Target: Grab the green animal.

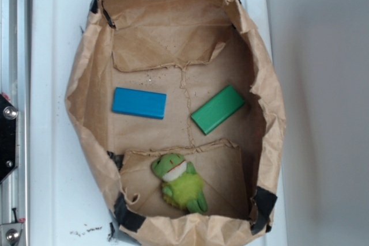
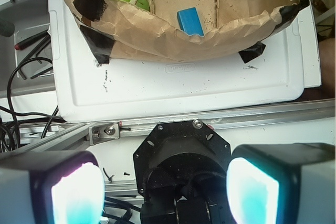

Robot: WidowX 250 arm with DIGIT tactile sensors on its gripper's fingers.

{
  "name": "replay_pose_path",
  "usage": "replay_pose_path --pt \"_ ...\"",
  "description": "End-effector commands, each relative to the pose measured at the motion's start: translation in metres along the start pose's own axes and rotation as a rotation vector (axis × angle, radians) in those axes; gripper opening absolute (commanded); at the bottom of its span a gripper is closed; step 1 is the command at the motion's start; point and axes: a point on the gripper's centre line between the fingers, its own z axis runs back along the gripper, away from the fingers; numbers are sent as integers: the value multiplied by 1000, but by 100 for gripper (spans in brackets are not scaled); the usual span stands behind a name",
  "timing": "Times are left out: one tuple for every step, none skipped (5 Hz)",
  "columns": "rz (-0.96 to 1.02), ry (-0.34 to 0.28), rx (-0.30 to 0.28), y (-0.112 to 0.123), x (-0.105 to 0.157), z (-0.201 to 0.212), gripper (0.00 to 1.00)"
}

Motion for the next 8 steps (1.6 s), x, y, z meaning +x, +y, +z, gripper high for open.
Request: replay_pose_path --pt "0 0 0 0 0 0 100" --pt "103 -52 41 -7 47 -29 100" --pt "174 -92 69 2 96 -53 100" --pt "150 -122 83 17 145 -73 100" --pt "33 -132 69 26 188 -92 100" --pt "33 -132 69 26 188 -92 100" --pt "33 -132 69 26 188 -92 100" --pt "33 -132 69 26 188 -92 100"
